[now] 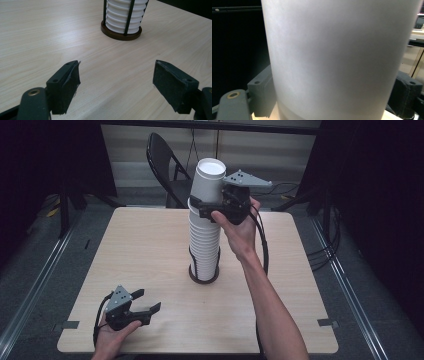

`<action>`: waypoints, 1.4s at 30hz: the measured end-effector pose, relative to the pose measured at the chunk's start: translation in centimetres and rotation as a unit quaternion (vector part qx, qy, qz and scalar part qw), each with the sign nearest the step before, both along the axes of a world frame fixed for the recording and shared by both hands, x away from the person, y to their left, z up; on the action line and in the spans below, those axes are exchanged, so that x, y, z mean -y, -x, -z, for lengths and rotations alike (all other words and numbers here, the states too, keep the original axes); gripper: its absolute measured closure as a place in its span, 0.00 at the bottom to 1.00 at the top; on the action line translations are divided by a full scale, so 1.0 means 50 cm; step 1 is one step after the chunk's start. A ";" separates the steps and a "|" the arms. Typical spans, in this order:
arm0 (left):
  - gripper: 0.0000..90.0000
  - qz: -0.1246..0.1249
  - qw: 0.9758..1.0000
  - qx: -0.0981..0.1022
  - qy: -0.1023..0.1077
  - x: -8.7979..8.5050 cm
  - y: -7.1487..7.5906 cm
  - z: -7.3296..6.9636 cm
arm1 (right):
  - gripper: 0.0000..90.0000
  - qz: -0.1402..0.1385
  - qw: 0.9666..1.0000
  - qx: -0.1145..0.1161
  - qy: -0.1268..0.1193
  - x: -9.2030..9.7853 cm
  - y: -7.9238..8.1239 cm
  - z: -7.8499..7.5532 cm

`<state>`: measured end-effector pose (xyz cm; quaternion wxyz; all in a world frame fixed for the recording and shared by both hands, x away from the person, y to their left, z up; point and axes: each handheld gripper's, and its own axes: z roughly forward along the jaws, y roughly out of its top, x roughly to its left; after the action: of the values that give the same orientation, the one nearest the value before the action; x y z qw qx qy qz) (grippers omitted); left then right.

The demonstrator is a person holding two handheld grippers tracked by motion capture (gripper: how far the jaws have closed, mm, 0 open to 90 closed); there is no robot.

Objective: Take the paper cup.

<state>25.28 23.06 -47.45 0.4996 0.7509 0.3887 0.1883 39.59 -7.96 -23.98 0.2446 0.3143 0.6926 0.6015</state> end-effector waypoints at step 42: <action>0.24 -0.001 1.000 0.004 -0.005 0.002 0.001 0.001 | 0.15 0.008 0.997 0.046 -0.061 0.016 0.032 -0.075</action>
<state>25.25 22.94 -47.52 0.4969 0.7522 0.3867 0.1943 38.02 -8.77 -20.23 0.2612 0.3059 0.6401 0.6546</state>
